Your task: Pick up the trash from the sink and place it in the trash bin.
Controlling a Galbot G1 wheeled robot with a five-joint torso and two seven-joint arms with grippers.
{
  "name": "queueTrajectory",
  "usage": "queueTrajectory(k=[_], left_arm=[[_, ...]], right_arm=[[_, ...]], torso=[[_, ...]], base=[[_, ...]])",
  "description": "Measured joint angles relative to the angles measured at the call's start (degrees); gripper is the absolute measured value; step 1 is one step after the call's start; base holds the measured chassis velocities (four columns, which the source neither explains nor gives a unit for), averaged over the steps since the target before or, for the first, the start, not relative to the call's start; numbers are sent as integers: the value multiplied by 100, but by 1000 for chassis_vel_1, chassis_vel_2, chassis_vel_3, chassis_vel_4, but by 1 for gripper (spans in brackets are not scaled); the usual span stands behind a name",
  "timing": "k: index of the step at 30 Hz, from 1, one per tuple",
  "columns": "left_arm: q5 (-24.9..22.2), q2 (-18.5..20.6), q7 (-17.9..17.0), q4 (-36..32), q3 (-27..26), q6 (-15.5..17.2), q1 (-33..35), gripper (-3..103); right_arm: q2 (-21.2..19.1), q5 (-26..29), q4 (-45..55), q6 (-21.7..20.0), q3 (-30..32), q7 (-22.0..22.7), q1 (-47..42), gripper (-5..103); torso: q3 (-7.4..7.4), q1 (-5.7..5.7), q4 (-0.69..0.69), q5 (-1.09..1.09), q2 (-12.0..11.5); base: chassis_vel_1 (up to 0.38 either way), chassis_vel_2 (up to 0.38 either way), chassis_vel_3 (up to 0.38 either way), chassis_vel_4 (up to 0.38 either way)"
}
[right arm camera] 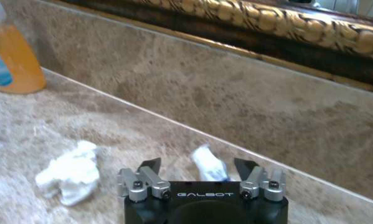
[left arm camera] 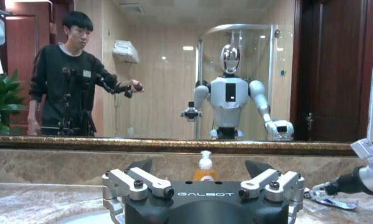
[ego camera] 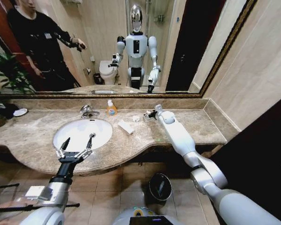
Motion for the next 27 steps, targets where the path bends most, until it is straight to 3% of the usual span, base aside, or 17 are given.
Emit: queueTrajectory(k=[8, 11, 15, 16, 20, 27], left_arm=[[0, 0, 0, 0, 0, 0, 0, 100], [0, 0, 0, 0, 0, 0, 0, 100], [0, 0, 0, 0, 0, 0, 0, 100], [0, 0, 0, 0, 0, 0, 0, 100], [0, 0, 0, 0, 0, 0, 0, 100], [0, 0, 0, 0, 0, 0, 0, 100]], right_arm=[[56, -69, -119, -41, -68, 25, 83, 58], [29, -133, -194, -27, -59, 31, 84, 42], [3, -142, -215, 21, -48, 44, 72, 33], [-18, -136, -202, 46, -55, 67, 44, 25], [-26, -112, -150, 82, -70, 129, 16, 18], [-186, 428, 572, -24, -151, 452, -223, 1]], torso=[[-1, 0, 0, 0, 1], [-1, 0, 0, 0, 1], [-2, -1, 1, 0, 2], [-2, -1, -1, 1, 2], [-2, -1, 0, 1, 2], [0, 0, 0, 1, 1]], base=[[0, 0, 0, 0], [0, 0, 0, 0], [0, 0, 0, 0], [0, 0, 0, 0], [0, 0, 0, 0], [0, 0, 0, 0]])
